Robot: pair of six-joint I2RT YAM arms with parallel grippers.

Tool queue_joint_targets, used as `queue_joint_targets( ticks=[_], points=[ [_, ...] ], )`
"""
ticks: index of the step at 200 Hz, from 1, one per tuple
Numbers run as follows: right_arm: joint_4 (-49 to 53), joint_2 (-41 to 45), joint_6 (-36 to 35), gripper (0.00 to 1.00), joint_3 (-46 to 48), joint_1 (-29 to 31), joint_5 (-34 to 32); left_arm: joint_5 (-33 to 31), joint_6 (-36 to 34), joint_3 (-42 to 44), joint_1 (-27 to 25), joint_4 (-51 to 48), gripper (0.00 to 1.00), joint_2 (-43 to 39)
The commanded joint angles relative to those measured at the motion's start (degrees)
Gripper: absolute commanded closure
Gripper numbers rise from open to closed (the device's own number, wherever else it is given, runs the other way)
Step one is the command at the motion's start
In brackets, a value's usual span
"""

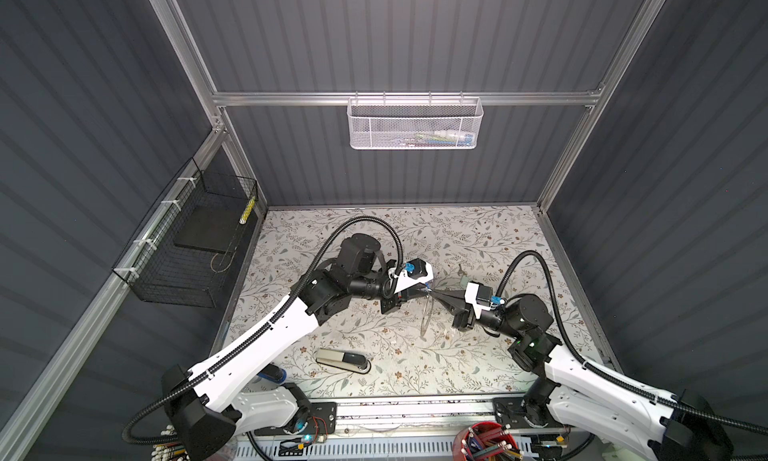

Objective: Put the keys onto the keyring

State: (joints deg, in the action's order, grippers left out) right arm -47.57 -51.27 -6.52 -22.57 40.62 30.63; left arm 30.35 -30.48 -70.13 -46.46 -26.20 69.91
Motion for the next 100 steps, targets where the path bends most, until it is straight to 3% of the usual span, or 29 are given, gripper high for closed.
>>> queue_joint_targets(
  ticks=[1, 49, 64, 74, 87, 100],
  points=[
    [-1.0, -0.8, 1.2, 1.00, -1.1, 0.0, 2.9, 2.5, -1.2, -0.3, -0.3, 1.7, 0.85, -0.9],
    [-1.2, -1.0, 1.4, 1.00, -1.3, -0.1, 3.4, 4.2, -2.1, 0.0, -0.3, 1.5, 0.99, -0.8],
    [-1.7, -0.9, 1.5, 1.00, -1.2, -0.2, 3.3, 4.1, -2.1, -0.3, -0.4, 1.0, 0.99, -0.5],
    [-2.1, -0.7, 1.6, 1.00, -1.2, -0.3, 3.1, 3.7, -2.1, -0.5, -0.4, 0.5, 0.93, -0.3],
    [-2.5, -0.4, 1.7, 1.00, -1.1, -0.4, 3.0, 1.9, -1.4, -0.5, -0.4, 0.1, 0.68, -0.2],
    [-2.7, 0.0, 1.5, 1.00, -0.9, -0.6, 2.8, -1.4, -1.1, -0.4, -0.4, -0.5, 0.62, -0.8]
  ],
)
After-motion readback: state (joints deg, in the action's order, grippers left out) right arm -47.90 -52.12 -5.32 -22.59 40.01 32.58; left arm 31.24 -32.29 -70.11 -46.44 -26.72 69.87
